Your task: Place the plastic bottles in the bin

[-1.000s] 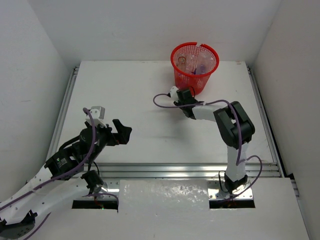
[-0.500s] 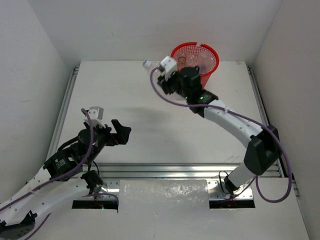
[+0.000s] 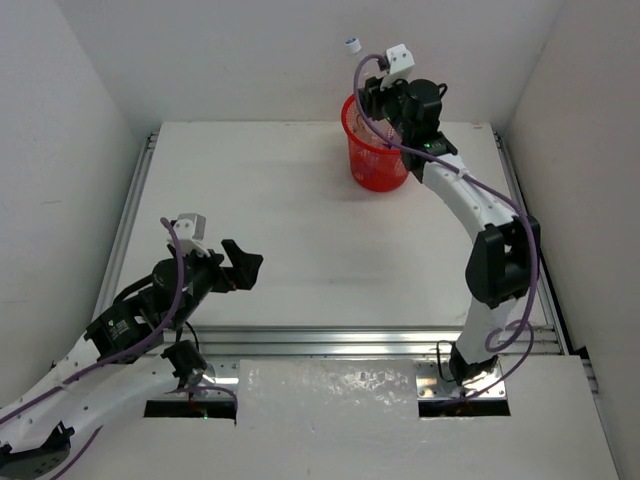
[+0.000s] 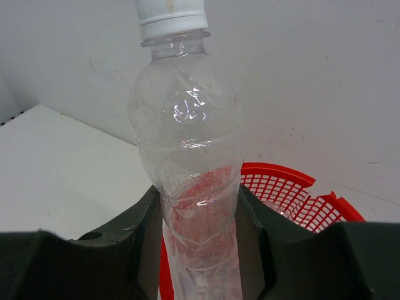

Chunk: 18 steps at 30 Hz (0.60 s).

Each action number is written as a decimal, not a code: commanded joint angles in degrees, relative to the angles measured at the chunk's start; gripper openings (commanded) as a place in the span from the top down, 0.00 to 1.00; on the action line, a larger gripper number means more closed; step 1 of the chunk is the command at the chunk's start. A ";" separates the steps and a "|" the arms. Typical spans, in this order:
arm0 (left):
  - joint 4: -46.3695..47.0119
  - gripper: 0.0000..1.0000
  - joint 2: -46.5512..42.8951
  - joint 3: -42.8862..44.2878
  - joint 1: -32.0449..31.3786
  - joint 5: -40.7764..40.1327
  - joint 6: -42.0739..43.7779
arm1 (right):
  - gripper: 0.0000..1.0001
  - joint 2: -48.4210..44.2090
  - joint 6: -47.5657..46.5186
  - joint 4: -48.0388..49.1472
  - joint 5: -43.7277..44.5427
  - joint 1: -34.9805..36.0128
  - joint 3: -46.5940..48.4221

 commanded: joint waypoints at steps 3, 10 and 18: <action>3.22 0.00 -0.76 -0.34 0.54 1.21 1.39 | 0.74 4.14 2.44 3.68 2.48 -0.86 5.29; 3.57 0.00 -0.15 -0.52 0.62 1.91 1.83 | 0.68 5.46 0.86 4.65 4.42 -1.39 3.88; 3.66 0.00 -0.67 -0.52 0.62 2.27 1.92 | 0.49 6.78 -0.64 0.87 5.65 -2.00 4.42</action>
